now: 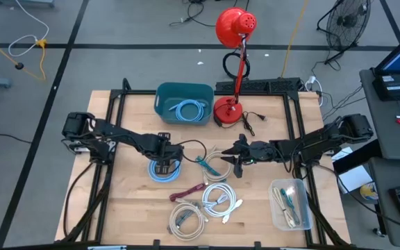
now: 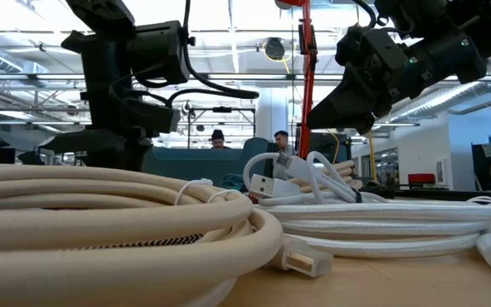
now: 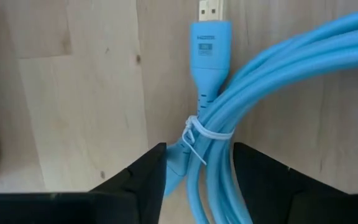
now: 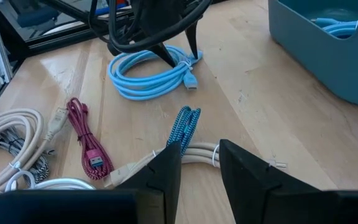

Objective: Pick & Place USB Port
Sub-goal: Put the light blue hdmi cable into the blue bin

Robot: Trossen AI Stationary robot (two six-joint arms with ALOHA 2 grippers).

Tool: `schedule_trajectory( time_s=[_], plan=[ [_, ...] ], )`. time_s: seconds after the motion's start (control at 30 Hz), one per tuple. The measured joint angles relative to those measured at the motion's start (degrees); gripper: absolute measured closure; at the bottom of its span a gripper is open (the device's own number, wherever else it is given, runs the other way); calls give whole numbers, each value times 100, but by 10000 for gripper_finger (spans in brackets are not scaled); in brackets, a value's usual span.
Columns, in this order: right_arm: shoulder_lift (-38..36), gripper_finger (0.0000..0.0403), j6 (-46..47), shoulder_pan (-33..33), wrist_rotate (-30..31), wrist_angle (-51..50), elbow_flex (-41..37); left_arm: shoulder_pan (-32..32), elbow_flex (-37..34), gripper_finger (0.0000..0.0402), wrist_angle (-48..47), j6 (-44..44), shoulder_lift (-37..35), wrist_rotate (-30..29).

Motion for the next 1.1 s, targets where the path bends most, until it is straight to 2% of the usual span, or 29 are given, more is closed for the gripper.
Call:
schedule_trajectory(
  time_s=[0.2,0.33,0.43,0.57,0.83,1.1],
  plan=[
    [0,303,0,0,4,-1,0,0,2,280,10,9,0,9],
    [0,303,0,0,4,-2,0,-13,2,290,-101,-21,-14,-183],
    [0,303,-1,-2,7,-2,0,-24,2,273,-295,-190,-26,-274],
    [0,303,-2,-4,9,-2,0,-128,0,232,-499,-313,-26,-414],
    [0,303,11,-4,9,-2,0,-321,1,154,-420,-250,-28,-459],
    [0,303,13,-4,9,0,0,-350,159,131,-415,3,-31,-610]
  ],
)
